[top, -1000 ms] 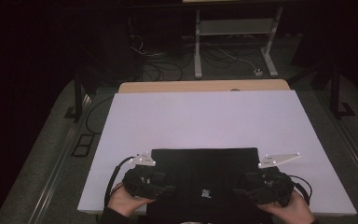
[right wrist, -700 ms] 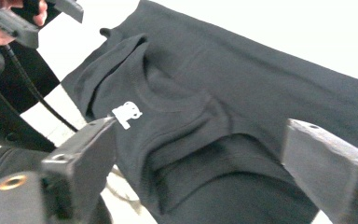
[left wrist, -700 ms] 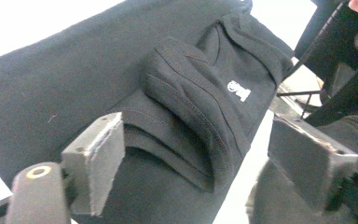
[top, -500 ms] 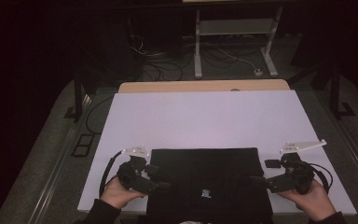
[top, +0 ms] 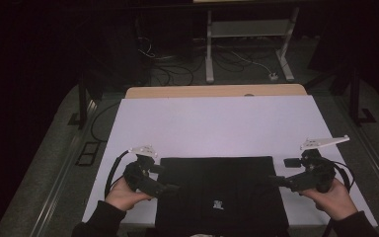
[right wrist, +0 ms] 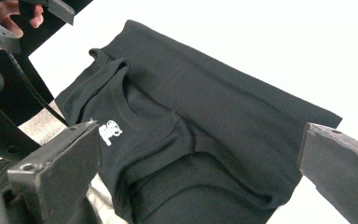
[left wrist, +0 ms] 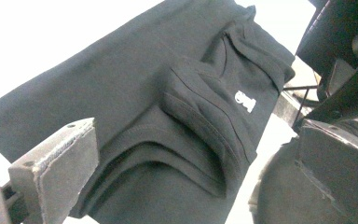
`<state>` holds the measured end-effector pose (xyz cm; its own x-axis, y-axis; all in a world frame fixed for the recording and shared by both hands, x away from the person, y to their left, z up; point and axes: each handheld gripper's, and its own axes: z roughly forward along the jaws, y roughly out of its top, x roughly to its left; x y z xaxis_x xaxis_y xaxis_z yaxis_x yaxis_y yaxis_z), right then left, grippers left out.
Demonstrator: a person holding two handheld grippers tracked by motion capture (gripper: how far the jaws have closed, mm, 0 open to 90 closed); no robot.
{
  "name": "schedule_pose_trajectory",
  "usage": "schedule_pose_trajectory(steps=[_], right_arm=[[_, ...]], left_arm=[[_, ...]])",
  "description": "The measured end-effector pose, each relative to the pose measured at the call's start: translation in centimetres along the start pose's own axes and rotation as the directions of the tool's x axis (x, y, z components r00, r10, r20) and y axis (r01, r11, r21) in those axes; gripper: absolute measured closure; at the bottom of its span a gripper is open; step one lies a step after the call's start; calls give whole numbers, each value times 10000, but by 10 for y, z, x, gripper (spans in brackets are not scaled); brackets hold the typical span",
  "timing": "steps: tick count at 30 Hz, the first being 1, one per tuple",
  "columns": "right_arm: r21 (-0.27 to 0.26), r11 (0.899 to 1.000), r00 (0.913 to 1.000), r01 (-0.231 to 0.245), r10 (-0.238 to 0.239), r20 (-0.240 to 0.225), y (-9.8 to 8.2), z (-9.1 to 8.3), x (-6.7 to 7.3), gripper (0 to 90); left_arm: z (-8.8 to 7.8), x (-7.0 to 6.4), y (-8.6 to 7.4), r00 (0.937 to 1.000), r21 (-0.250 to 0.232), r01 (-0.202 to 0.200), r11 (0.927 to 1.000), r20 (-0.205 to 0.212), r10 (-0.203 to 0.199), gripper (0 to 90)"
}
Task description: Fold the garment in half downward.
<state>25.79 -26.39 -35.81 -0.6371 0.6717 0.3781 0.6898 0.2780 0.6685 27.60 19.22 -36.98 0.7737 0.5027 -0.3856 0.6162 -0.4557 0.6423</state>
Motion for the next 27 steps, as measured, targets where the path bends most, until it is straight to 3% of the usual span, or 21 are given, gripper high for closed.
schedule_pose_trajectory(steps=[6, 15, 24, 27], right_arm=[[108, 9999, 10000, 38, -38, 75, 9, -1, -5, 0], [319, 9994, 9998, 90, -97, 198, 12, 5, -12, 0], [237, 9997, 9991, 99, -108, 400, 17, 11, -22, 0], [220, 9997, 9991, 118, -127, 415, 18, 13, -24, 0]], left_arm=[[-1, 8, 4, 10000, -234, -11, 9997, -79, 9, 0], [-4, 14, 12, 9961, -150, -532, 9985, -717, 520, 0], [-1, 28, 14, 9967, -485, -378, 9981, -736, 341, 0], [0, 36, 15, 9987, -788, -106, 9968, -496, 67, 0]])
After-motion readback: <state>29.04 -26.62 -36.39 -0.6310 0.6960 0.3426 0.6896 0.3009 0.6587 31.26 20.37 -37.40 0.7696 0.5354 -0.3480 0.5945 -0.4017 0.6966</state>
